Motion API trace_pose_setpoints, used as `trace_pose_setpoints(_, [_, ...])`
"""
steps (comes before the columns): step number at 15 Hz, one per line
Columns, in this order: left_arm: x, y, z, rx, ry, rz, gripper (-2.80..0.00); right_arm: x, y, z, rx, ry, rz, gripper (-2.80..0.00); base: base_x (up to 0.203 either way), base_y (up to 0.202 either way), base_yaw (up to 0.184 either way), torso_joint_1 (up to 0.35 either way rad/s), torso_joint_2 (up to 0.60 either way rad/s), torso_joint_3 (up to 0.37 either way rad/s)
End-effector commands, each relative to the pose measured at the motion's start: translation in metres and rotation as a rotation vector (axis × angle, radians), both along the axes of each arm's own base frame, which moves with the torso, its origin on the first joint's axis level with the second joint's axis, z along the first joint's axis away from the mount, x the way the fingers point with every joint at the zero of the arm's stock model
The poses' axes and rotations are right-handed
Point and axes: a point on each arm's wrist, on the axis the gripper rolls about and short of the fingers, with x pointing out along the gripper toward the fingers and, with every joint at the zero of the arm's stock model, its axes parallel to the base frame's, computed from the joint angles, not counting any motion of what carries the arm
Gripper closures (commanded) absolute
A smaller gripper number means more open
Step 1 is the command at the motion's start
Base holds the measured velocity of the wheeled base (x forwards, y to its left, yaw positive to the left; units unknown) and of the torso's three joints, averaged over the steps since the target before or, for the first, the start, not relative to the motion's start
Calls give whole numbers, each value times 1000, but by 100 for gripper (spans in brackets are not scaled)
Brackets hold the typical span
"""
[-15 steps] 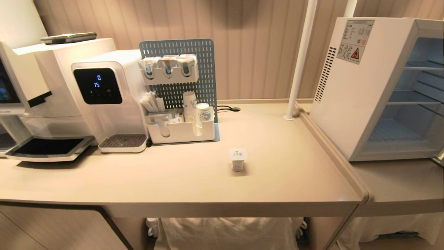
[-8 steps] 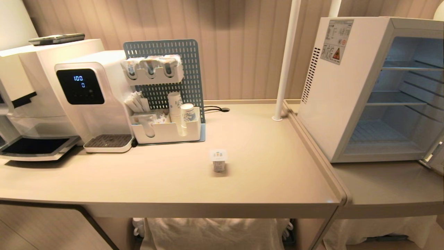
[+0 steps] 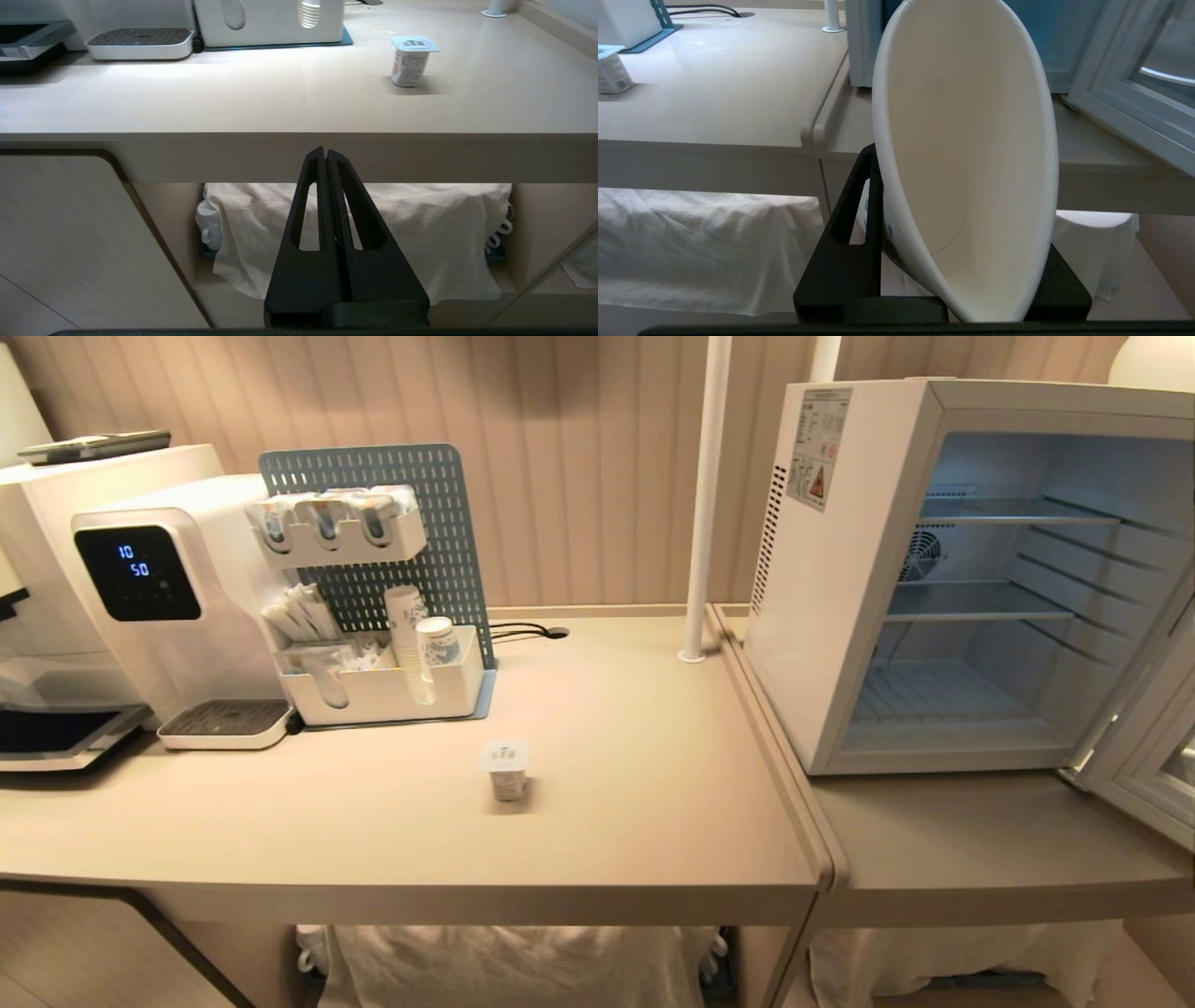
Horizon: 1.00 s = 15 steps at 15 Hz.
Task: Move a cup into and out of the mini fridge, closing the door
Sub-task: Put the paper cup in the freezer
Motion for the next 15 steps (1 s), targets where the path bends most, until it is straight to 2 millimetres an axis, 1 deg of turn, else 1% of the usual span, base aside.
trace_pose_setpoints(1, [0,0,0,0,-1,0,0,0,0,0,-1,3,1,0,0,-192,-2,4,2,0])
trace_pose_setpoints(7, [0,0,0,-4,-8,-2,0,0,0,0,-1,1,1,0,0,-190,-2,4,3,3])
trace_pose_setpoints(9, [0,0,0,-4,-8,0,0,0,0,0,-1,1,2,0,0,-102,1,0,2,4])
trace_pose_setpoints(10, [0,0,0,-4,-7,-1,0,0,0,1,-3,-2,2,0,0,0,0,0,0,0])
trace_pose_setpoints(11, [0,0,0,-4,-7,-1,0,-2,0,11,-3,-31,5,0,0,0,0,0,0,0])
trace_pose_setpoints(12, [0,0,0,-4,-7,0,0,-6,0,29,0,-68,7,0,0,0,0,0,0,0])
trace_pose_setpoints(13, [0,0,0,-4,-8,0,0,-10,0,57,9,-96,10,0,0,0,0,0,0,0])
trace_pose_setpoints(14, [0,0,0,-4,-7,-2,0,-8,0,85,22,-83,23,0,0,0,0,0,0,0])
trace_pose_setpoints(15, [0,0,0,-5,-7,0,0,2,1,109,31,-24,42,0,0,0,0,0,0,0])
